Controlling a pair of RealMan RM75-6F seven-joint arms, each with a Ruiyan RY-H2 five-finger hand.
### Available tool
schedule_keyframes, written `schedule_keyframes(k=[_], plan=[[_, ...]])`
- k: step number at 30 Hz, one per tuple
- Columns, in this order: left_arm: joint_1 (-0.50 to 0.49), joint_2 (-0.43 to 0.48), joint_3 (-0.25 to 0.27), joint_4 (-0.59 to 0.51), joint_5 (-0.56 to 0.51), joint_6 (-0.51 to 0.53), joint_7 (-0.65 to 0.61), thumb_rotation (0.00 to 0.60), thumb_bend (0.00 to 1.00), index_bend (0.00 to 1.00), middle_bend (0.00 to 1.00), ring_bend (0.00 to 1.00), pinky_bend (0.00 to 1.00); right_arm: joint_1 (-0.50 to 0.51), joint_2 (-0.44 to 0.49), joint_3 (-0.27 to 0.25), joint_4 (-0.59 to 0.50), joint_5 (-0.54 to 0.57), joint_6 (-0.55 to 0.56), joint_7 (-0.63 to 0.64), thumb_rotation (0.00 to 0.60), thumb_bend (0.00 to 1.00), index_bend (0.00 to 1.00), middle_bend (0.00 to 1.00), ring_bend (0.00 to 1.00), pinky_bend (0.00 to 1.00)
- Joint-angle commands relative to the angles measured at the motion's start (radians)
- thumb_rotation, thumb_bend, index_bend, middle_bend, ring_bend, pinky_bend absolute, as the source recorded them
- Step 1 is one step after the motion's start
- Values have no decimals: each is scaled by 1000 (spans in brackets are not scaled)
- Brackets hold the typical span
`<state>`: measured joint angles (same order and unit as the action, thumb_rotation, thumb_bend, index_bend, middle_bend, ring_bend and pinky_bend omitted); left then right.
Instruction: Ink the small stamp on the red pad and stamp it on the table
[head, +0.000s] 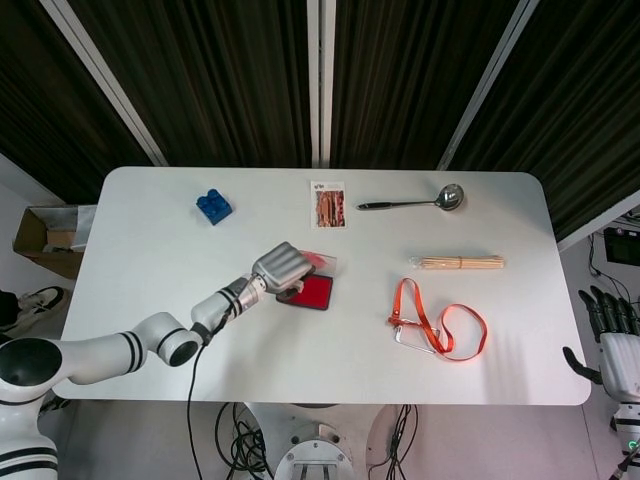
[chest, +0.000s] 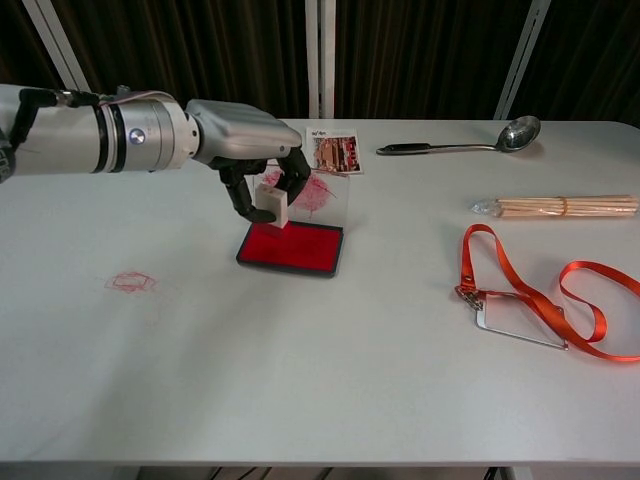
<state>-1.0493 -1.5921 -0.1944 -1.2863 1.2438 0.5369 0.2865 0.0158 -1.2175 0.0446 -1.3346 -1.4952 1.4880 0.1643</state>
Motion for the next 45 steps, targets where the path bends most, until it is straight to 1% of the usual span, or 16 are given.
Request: schedule_keyframes(k=[1,4,11,16,29,37,45], plan=[[-9,-16,-7,9,-18,16,-4,600,410,633,577,964,1000,0,-1,0,4,1,-1,3,600,184,0,0,0,0],[-8,-36,-1,27,-15,40,-15,600,412,633,578,966,1000,-1,-1,0,8,4,-3,6,600,184,0,0,0,0],[-15,-92,22,97,-10,42,-59,600,413,633,577,966,1000,-4,-2,-1,12,6,-4,9,600,185,0,0,0,0],[-16,-120,30,132,6,62,-86,600,413,632,577,967,1000,-5,-1,-1,11,8,-4,6,600,185,0,0,0,0],[-5,-160,65,192,62,93,-161,600,413,633,577,972,1000,-4,1,-1,5,10,-11,-3,600,188,0,0,0,0],[-3,-184,78,240,79,88,-200,600,415,633,577,973,1000,-1,4,0,1,10,-15,-6,600,189,0,0,0,0],[-2,-181,82,245,94,94,-219,600,415,632,577,973,1000,0,7,2,-1,14,-16,-6,600,189,0,0,0,0]])
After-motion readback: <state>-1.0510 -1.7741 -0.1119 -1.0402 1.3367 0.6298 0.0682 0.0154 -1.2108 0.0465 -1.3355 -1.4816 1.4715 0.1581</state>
